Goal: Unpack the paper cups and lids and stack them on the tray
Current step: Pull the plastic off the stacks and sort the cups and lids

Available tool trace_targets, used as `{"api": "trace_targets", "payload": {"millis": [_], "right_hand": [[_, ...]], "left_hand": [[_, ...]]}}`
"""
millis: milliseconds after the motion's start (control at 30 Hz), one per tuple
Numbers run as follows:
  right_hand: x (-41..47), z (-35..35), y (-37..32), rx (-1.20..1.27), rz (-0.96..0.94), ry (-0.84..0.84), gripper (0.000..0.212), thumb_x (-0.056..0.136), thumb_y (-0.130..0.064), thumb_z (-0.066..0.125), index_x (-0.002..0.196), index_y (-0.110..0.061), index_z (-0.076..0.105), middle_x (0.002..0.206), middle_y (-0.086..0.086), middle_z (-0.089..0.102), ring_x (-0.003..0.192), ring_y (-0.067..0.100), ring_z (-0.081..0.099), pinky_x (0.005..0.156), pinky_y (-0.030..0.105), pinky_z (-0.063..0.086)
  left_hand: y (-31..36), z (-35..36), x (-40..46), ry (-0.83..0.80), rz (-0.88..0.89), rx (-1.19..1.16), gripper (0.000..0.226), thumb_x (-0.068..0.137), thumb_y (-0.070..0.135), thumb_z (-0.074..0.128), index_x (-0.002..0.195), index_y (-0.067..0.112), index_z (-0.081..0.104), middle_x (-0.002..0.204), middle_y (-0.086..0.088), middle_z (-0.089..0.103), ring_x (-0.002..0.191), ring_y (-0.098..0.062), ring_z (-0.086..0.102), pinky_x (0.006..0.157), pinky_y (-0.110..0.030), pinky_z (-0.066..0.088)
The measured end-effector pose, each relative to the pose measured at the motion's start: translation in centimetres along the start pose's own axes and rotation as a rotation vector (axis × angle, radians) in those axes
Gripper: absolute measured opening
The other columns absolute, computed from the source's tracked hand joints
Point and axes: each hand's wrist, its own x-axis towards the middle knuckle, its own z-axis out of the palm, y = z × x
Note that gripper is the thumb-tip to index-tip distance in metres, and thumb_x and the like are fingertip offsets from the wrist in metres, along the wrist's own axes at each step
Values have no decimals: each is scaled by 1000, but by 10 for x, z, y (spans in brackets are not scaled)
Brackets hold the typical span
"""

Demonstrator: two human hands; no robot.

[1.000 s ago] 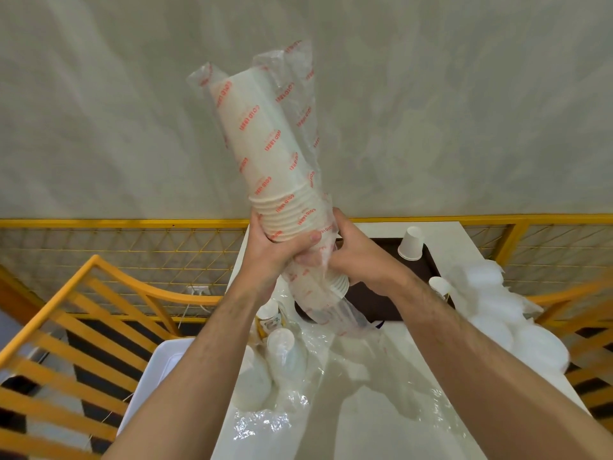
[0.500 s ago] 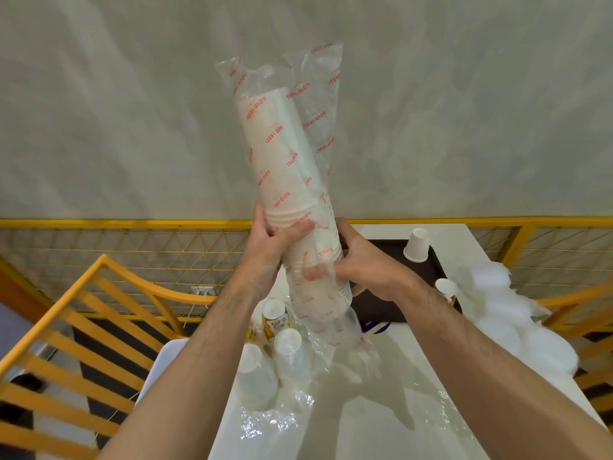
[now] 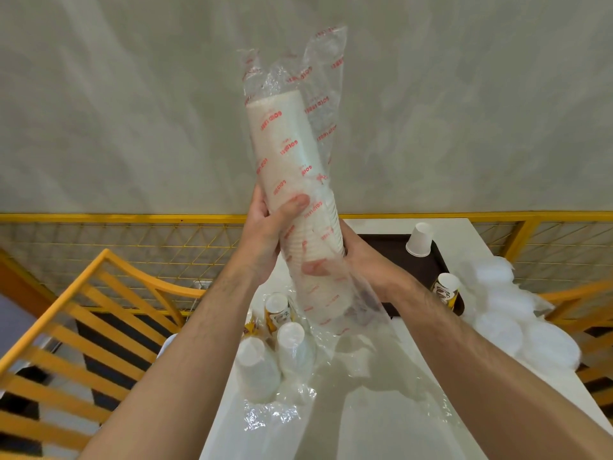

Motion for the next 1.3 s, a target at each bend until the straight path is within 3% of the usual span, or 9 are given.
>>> {"api": "trace_targets", "payload": {"millis": [300,500,600,733,800,900,1033,1167,1300], "right_hand": [[13,3,6,-71,38,-18,97,64,-37,94,144,-36,40,134,-5,62,124,19,61,102,51,52],[18,6,15,-70,31,-6,86,71,-27,91,143,-38,45,131,-15,64,120,6,62,101,38,51],[26,12,24,-73,63,46,80,74,-22,88,140,-37,46,126,-16,65,116,6,63,91,28,55],[41,19,29,-85,99,28,77,77,-17,85,137,-37,41,124,-13,61,108,3,58,71,29,49],[50,20,31,-74,94,29,80,76,-18,86,139,-36,41,126,-12,61,107,1,58,69,28,46],[66,24,32,-78,72,34,82,75,-17,87,140,-36,40,124,-14,61,104,-3,57,68,23,43],[95,31,39,-150,65,-8,91,68,-23,92,142,-36,40,124,-16,62,109,-1,59,77,24,47],[122,40,58,-207,82,-3,90,62,-27,95,134,-44,43,122,-17,63,114,4,60,98,37,49],[149,46,73,-193,54,39,95,58,-35,96,135,-45,42,126,-16,62,119,7,59,104,43,49]], "left_hand": [[10,-5,4,1,20,14,74,60,21,84,126,19,53,106,1,75,100,-20,72,76,-32,58],[29,-26,15,67,105,-1,72,72,17,83,137,21,51,125,-4,66,119,-25,63,89,-46,55],[42,-37,22,177,133,-35,59,78,9,79,130,24,56,111,-3,66,105,-23,64,79,-43,53],[52,-50,25,196,148,10,49,79,11,77,124,17,60,105,-1,68,94,-20,66,71,-35,54],[54,-56,23,216,145,38,43,85,5,74,126,10,60,109,-6,68,94,-20,69,72,-35,57],[59,-70,22,291,182,69,29,86,-1,70,112,11,63,106,-10,68,91,-19,71,80,-40,60],[73,-97,41,399,294,150,23,86,-6,69,101,9,64,83,-5,67,74,-17,66,69,-34,59],[100,-125,73,449,392,101,19,85,-3,71,94,12,63,83,-4,70,69,-17,64,62,-30,55],[121,-151,99,487,439,101,18,86,-1,71,89,13,61,72,3,65,61,-14,62,58,-27,50]]}}
